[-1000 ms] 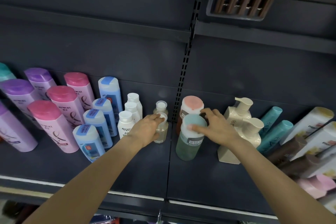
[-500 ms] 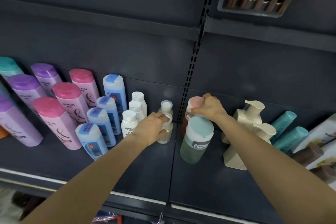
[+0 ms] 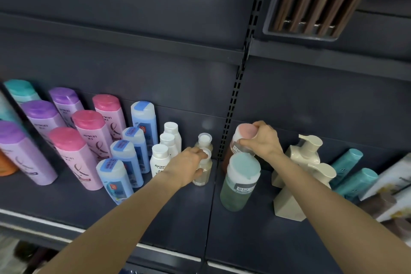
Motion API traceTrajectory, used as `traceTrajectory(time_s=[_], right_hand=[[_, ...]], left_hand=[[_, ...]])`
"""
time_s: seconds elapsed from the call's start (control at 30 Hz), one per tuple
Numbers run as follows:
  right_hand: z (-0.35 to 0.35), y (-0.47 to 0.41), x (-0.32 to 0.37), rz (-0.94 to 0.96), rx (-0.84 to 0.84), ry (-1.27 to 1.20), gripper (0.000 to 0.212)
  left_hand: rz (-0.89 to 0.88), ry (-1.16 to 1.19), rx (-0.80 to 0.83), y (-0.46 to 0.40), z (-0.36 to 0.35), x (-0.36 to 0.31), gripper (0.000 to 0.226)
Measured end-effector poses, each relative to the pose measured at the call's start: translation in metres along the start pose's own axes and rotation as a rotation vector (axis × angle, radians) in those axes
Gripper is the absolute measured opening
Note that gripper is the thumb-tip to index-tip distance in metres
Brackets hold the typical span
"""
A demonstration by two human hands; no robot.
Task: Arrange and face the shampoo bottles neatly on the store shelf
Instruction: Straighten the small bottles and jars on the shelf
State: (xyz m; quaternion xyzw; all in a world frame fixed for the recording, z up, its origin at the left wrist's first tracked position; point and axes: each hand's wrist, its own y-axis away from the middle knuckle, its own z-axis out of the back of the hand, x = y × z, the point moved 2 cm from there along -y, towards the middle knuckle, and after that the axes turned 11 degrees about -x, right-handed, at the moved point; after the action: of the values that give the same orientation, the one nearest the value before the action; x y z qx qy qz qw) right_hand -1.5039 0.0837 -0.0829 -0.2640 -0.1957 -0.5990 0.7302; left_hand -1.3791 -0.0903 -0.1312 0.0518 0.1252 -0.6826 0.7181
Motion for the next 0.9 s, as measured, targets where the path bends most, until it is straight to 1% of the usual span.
traceTrajectory(time_s=[0.1,0.23,0.33,0.47,0.53,0.6,0.63,0.7,0.77,0.83,0.9], right_hand=[[0.017,-0.004,0.012,0.045,-0.040,-0.033,0.073],[0.039,-0.003,0.028,0.056,-0.097,-0.136,0.069],[0.053,0.001,0.039,0.068,-0.149,-0.213,0.063],[0.071,0.004,0.049,0.041,-0.179,-0.327,0.059],[0.079,0.006,0.051,0.009,-0.183,-0.390,0.062],[0.086,0.008,0.051,-0.041,-0.182,-0.482,0.063],[0.091,0.010,0.051,-0.069,-0.175,-0.529,0.061],[0.098,0.014,0.052,-0.112,-0.139,-0.614,0.058],[0.104,0.019,0.053,-0.138,-0.100,-0.695,0.056],[0.107,0.025,0.055,-0.148,-0.073,-0.763,0.052],[0.110,0.030,0.053,-0.150,-0.054,-0.809,0.046]], left_hand=[[0.042,0.042,0.014,-0.001,0.003,-0.002,0.048],[0.087,0.036,0.069,-0.008,0.012,-0.009,0.051],[0.111,0.111,0.038,-0.016,0.019,-0.014,0.050],[0.199,0.416,-0.101,-0.028,0.025,-0.022,0.059],[0.343,0.614,-0.141,-0.033,0.029,-0.023,0.070],[0.504,0.893,-0.165,-0.034,0.033,-0.025,0.077],[0.560,1.030,-0.188,-0.034,0.035,-0.026,0.076],[0.633,1.244,-0.218,-0.032,0.038,-0.030,0.065],[0.688,1.384,-0.141,-0.028,0.042,-0.033,0.055],[0.730,1.539,-0.038,-0.024,0.046,-0.034,0.054],[0.724,1.645,0.001,-0.018,0.053,-0.031,0.050]])
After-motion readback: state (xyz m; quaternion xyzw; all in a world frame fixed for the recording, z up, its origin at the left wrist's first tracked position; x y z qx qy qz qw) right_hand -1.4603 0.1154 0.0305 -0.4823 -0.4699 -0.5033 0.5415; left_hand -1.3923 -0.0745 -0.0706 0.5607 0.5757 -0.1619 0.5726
